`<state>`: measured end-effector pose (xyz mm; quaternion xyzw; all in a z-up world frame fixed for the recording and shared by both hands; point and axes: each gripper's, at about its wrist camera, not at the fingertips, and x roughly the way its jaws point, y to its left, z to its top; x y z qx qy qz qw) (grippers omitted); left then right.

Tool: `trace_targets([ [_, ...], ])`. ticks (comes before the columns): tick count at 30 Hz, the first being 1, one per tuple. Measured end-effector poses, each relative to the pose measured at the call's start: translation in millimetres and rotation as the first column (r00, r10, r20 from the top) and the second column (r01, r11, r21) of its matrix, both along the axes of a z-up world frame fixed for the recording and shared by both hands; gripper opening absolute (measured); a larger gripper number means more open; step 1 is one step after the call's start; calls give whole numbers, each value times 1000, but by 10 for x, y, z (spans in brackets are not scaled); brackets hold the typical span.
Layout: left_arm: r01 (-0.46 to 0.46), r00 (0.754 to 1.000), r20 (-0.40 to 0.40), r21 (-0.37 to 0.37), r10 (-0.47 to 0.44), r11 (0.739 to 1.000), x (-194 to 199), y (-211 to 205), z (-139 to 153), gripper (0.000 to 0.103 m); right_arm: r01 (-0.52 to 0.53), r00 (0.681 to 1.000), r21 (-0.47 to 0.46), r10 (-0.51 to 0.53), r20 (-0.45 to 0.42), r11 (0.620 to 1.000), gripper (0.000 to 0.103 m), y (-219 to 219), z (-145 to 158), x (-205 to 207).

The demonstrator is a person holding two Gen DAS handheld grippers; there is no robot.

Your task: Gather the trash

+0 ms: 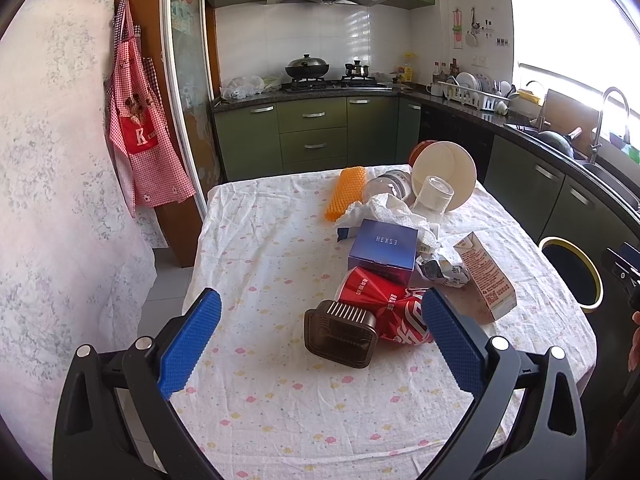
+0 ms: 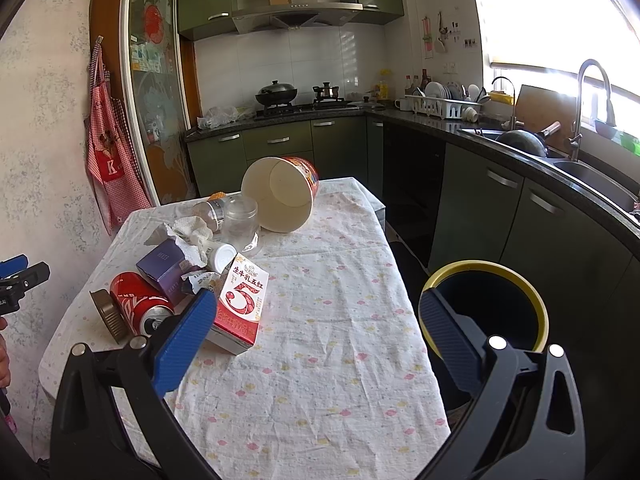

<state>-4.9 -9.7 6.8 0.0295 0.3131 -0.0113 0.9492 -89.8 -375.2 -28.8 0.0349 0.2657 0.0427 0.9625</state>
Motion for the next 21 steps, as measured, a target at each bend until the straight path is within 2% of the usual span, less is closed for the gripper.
trace_targets([
  [21, 8, 1000, 1, 9, -8, 1000, 4, -28, -1, 99, 1, 1000, 1, -1, -1, 1000, 97, -16, -7, 8],
])
